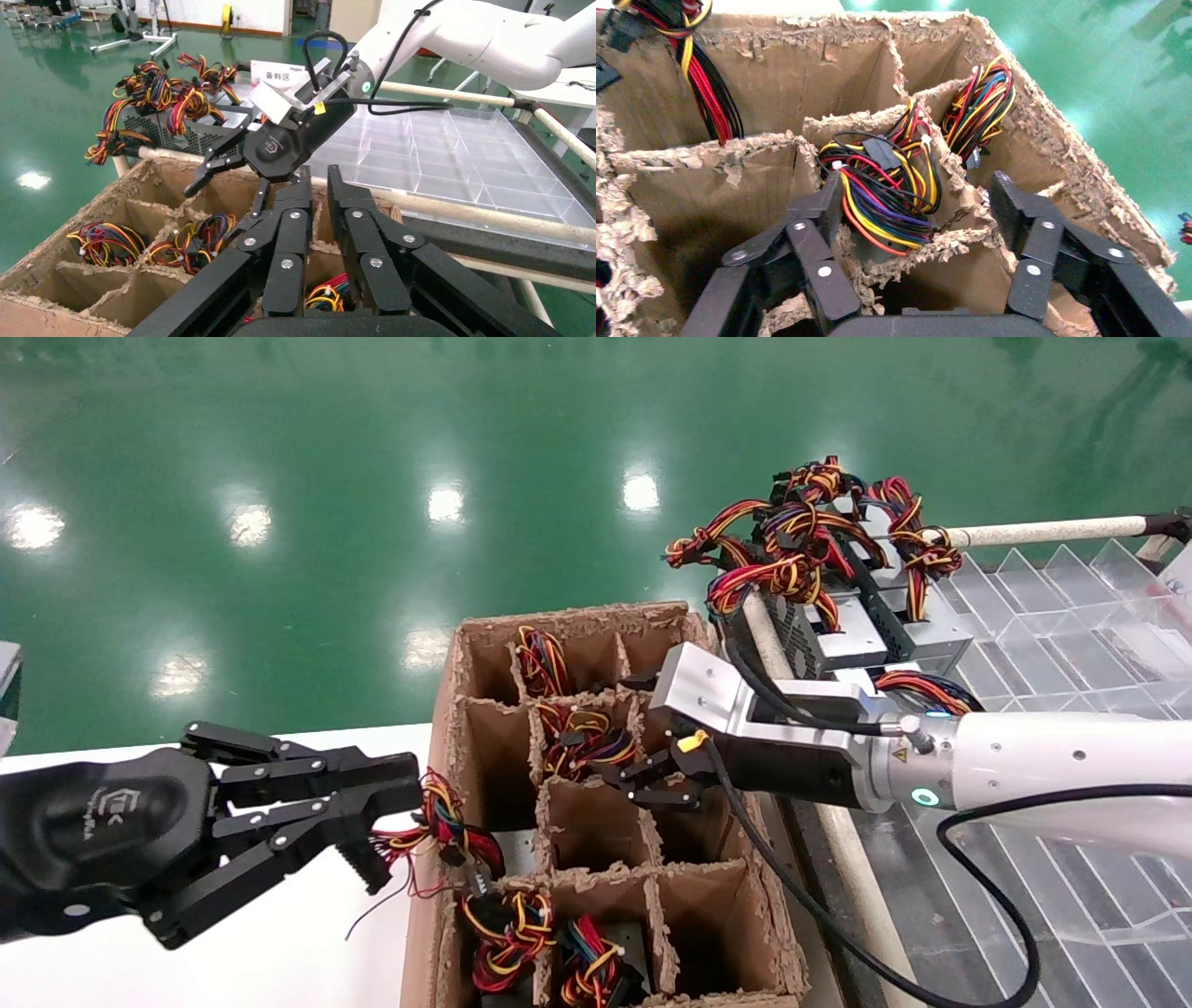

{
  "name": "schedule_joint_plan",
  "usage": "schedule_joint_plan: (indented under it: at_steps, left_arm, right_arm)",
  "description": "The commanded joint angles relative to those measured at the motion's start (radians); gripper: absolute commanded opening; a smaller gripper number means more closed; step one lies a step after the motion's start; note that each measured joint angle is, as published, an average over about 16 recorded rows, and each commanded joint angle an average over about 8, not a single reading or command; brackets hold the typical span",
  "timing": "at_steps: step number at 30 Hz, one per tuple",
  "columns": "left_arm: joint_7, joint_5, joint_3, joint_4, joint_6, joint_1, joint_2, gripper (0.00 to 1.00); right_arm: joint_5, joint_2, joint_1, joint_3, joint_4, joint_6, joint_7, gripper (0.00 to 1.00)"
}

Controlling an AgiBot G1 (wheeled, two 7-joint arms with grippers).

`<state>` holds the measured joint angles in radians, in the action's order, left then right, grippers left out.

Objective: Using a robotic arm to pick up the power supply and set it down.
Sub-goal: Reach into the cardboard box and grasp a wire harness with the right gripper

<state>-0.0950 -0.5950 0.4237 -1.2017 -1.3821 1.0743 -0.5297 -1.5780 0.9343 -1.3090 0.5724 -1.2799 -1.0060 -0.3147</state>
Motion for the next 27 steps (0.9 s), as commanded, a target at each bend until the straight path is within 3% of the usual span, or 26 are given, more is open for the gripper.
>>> schedule_joint_plan:
  at_steps: [1, 27]
  left_arm:
    - [0.000, 0.000, 0.000, 0.000, 0.000, 0.000, 0.000, 0.00]
    - [0.000, 0.000, 0.000, 0.000, 0.000, 0.000, 0.000, 0.00]
  right_arm:
    - [-0.004, 0.005, 0.000, 0.001, 0.005, 0.005, -0.002, 0.00]
    - [-0.014, 0.015, -0.016, 0.014, 0.045, -0.014, 0.010, 0.00]
